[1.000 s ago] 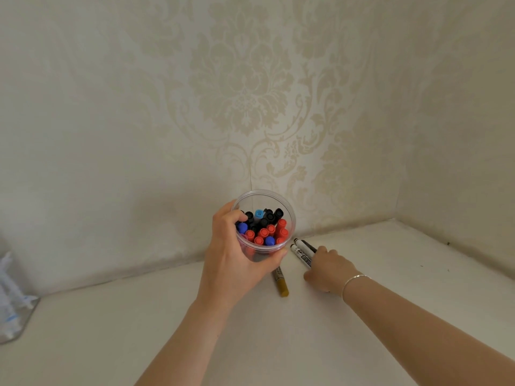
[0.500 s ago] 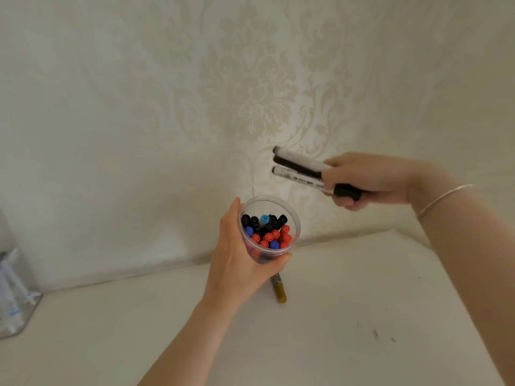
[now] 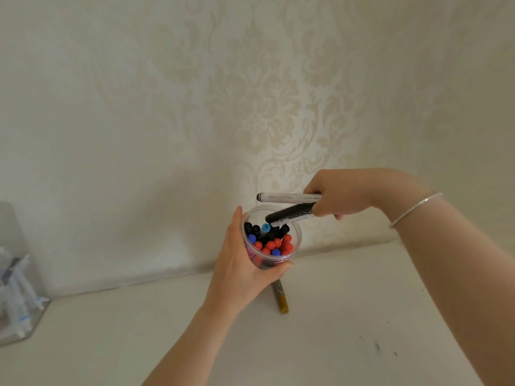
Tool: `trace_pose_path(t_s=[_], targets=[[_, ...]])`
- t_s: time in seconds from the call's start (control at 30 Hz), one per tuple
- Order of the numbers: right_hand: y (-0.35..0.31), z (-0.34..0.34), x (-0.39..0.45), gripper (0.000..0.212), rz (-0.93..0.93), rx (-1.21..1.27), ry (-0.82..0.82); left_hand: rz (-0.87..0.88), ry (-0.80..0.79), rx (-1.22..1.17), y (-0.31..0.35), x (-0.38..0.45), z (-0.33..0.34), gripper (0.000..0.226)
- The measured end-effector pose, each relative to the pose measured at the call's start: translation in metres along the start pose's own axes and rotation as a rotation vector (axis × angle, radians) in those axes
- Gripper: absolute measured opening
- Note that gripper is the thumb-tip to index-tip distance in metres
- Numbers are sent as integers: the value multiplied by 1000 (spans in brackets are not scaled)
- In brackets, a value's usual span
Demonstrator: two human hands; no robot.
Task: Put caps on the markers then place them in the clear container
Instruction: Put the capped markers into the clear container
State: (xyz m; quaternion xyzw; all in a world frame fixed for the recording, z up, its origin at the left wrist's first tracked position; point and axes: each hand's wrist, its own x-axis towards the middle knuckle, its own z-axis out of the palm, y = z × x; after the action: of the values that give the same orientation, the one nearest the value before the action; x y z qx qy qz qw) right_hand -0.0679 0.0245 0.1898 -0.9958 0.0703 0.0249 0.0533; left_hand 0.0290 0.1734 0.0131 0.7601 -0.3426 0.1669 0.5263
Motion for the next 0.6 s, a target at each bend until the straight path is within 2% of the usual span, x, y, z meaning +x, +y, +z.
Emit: trace_pose_path(t_s=[0.13, 0.27, 0.33, 0.47, 0.6], targets=[[-3, 13, 9, 23, -48, -57, 122, 27, -18, -6, 2, -1, 1, 129], [-8, 29, 20, 27, -47, -146, 139, 61, -26, -15, 5, 0, 2, 126], [-10, 31, 22, 19, -50, -159, 154, 57, -36, -20, 5, 1, 3, 127], [-6, 34, 20, 24, -120, -54, 156, 14, -34, -21, 0, 4, 2, 131], [-4, 40, 19, 20, -198, 111, 197, -30, -8, -53, -3, 7, -2, 132]])
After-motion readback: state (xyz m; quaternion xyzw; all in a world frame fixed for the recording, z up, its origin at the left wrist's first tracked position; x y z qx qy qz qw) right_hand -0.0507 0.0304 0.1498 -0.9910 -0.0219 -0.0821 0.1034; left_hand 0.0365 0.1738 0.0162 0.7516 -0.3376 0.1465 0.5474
